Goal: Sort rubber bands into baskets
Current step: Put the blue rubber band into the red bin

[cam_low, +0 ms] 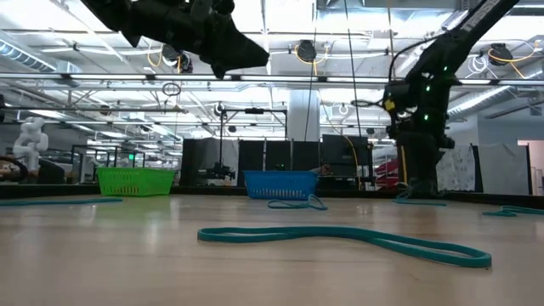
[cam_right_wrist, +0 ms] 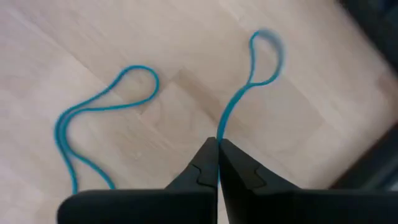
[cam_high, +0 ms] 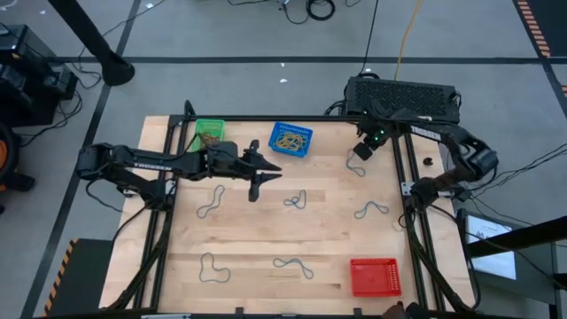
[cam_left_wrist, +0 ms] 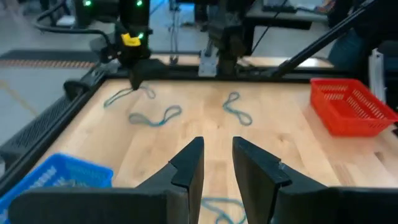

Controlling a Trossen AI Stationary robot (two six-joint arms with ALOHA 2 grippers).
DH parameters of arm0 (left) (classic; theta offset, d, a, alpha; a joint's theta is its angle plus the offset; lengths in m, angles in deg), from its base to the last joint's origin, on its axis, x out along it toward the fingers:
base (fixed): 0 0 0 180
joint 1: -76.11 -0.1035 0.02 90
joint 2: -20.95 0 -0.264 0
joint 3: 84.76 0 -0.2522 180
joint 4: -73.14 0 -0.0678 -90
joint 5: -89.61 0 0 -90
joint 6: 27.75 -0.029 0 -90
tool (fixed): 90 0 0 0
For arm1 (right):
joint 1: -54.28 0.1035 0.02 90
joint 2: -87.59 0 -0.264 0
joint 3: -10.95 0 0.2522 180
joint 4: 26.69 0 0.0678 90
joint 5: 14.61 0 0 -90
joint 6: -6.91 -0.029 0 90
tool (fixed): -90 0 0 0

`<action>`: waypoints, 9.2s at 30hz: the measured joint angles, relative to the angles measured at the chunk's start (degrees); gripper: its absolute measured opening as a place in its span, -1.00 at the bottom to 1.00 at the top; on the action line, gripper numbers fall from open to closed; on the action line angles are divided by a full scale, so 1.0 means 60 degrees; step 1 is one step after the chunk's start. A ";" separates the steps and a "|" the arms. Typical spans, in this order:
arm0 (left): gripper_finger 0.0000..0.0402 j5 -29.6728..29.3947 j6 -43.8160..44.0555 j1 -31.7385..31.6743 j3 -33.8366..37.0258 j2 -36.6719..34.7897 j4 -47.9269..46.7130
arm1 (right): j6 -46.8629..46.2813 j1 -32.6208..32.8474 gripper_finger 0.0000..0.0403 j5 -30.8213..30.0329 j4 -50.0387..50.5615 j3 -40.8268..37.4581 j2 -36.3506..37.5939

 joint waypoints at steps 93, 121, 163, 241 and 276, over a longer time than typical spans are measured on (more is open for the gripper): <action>-0.98 0.1600 -0.1895 0.0780 -0.3962 0.5824 0.2228 | -0.1909 0.8224 -0.67 0.2951 -0.1385 0.0028 0.3298; -0.99 -0.0183 -0.1613 0.3694 -0.5746 0.6843 0.2121 | -0.3832 0.8157 -0.41 0.2976 0.0653 0.0028 0.4343; -0.88 0.0097 -0.0369 0.4204 -1.5120 1.3823 0.0406 | -0.4116 0.8157 -0.41 0.2975 0.1333 0.0028 0.4347; -0.27 -0.4024 -0.1613 0.2305 0.1642 -0.0383 0.1412 | -0.2404 0.8157 -0.41 0.0753 0.3373 -0.0901 -0.0616; -0.27 -0.3057 -0.1118 0.1957 0.1808 -0.0460 0.1544 | -0.2842 0.8431 -0.99 0.0983 0.3710 0.0396 -0.1161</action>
